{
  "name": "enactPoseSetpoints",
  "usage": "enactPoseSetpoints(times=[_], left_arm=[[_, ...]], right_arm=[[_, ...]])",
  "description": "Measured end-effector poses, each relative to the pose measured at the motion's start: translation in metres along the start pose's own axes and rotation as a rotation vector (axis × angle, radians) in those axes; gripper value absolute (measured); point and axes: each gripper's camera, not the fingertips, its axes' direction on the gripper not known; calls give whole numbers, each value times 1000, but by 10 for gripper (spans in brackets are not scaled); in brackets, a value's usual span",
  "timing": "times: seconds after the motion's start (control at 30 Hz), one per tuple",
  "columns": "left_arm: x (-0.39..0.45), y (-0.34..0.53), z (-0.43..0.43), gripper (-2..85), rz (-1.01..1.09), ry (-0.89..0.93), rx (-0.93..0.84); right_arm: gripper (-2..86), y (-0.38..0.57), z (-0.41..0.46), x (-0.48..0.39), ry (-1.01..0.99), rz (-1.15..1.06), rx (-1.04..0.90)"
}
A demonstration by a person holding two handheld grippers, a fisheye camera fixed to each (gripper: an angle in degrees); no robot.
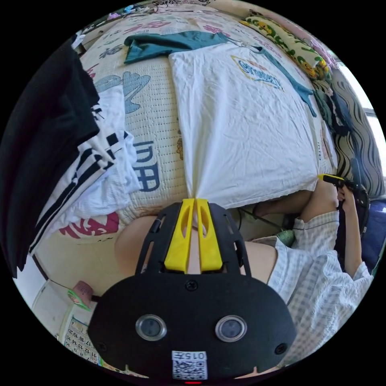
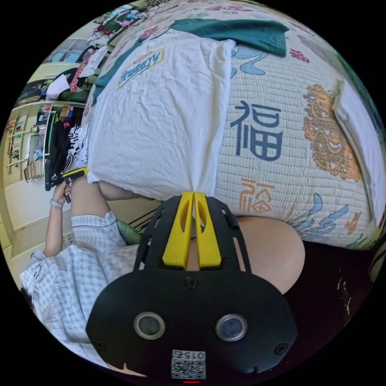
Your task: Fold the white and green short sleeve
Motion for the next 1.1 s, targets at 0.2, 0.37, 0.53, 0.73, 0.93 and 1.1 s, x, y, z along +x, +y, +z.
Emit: enactPoseSetpoints(times=[0.2,0.37,0.53,0.73,0.93,1.1], left_arm=[[21,-7,54,16,-9,-109,-185],[41,-10,68,45,0,-78,-127],[62,2,63,71,-42,-123,116],[94,8,81,62,16,-88,268],[159,-5,107,59,126,-148,353],[201,-37,166,67,116,-6,273]], right_arm=[[3,27,-19,1,64,25,-16],[-1,38,-31,-3,50,9,-99],[-8,64,-65,-14,111,5,-60],[-6,125,-140,-57,337,-19,306],[-6,159,-168,-105,372,-83,440],[-6,146,-153,-117,350,-35,293]])
